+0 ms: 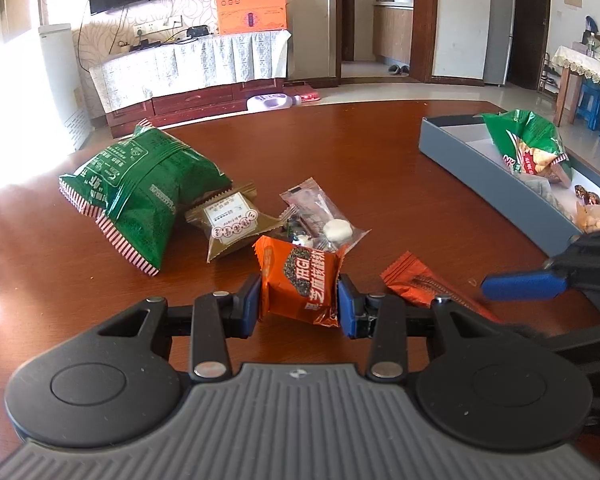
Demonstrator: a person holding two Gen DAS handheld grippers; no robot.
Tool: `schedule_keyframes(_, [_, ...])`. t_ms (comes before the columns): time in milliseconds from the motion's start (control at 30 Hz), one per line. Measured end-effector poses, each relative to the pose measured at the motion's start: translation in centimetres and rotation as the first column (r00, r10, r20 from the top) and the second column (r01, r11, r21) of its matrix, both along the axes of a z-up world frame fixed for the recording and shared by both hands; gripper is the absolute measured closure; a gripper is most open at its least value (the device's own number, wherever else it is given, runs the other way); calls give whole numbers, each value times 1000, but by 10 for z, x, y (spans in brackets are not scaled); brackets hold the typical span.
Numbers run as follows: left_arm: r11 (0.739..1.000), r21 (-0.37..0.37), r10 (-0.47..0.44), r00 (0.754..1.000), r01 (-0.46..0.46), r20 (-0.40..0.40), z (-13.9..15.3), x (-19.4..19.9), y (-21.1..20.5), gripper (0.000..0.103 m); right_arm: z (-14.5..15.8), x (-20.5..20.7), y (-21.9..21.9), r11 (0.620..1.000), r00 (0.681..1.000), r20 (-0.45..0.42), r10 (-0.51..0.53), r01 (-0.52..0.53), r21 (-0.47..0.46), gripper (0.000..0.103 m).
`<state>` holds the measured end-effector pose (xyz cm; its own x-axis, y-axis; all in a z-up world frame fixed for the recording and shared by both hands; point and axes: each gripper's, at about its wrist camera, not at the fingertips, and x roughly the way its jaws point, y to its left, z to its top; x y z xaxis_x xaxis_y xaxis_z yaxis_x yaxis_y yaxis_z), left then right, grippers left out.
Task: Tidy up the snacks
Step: 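Close the right gripper on the long orange wafer bar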
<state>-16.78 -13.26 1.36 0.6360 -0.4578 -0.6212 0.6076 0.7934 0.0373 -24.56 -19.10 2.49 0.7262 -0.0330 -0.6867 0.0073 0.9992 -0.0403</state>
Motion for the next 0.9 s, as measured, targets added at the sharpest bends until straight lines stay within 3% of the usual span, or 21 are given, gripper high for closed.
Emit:
schedule_keyframes(100, [1000,-4,-13,1000,13,0,1,-1,1,58,-1,4,-2,1000,1000,-12,-1,1,6,53])
schedule_keyframes(233, [1000,-6,-6,1000,6,-12,-1,2,5,58,-2,4,-5,1000,1000,-18,-21,21,1,32])
schedule_keyframes(300, [1000,-11,-2,1000,2,-19,-1,4,7,58,-3,5,-8,999,999,-27,-32,32,16,29])
schedule_keyframes(400, [1000,-18,2,1000,-2,-25,-1,4,9,58,-2,5,0,999,1000,-27,-3,2,-48,30])
schedule_keyframes(467, [1000,-22,-1,1000,0,-23,1,3,9,58,1,6,7,997,999,-29,21,-23,-76,66])
schedule_keyframes(500, [1000,-23,-3,1000,3,-21,1,3,9,58,1,8,7,997,999,-37,22,-24,-68,79])
schedule_keyframes(900, [1000,-13,-10,1000,9,-6,3,1,6,58,15,-4,5,1000,999,34,-10,10,-9,80])
